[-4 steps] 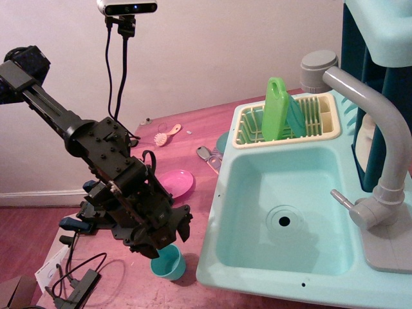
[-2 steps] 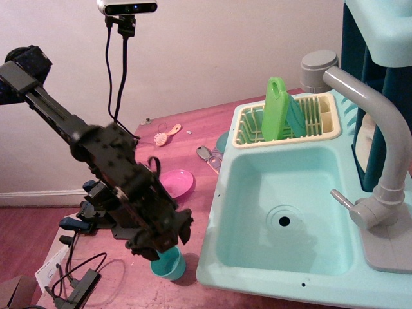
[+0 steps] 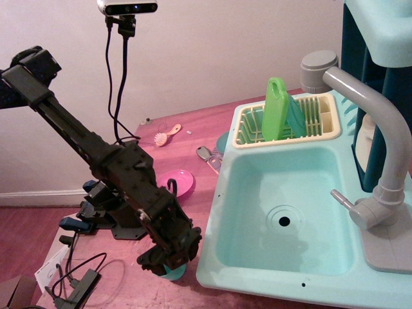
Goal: Put cup from anywhere into sink
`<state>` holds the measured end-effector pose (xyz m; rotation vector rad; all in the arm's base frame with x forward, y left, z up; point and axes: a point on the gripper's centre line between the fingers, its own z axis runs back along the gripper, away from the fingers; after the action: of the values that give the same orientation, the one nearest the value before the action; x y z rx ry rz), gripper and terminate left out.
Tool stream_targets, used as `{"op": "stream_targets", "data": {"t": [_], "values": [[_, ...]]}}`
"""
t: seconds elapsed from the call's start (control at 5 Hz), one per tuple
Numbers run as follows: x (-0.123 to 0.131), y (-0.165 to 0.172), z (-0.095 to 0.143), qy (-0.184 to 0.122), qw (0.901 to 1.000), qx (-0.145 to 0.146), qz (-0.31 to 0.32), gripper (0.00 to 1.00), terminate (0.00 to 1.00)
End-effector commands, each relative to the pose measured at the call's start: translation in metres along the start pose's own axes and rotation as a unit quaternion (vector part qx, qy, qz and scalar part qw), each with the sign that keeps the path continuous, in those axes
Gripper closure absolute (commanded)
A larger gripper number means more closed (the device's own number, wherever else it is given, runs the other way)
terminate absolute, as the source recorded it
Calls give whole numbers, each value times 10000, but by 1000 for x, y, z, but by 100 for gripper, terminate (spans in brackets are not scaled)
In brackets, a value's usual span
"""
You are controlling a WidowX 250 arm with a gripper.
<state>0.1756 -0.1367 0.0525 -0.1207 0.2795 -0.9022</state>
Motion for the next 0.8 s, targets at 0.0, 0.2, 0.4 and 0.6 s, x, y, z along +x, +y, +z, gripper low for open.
{"op": "stream_targets", "data": {"t": [0.0, 0.2, 0.4, 0.6], "values": [[5, 9, -12, -113, 9998, -108, -127, 0, 0], [-4, 14, -29, -172, 9996, -185, -138, 0, 0], [-21, 8, -38, -343, 9993, -89, 73, 0, 0], [-25, 8, -38, -399, 9991, 7, 139, 100, 0]]}}
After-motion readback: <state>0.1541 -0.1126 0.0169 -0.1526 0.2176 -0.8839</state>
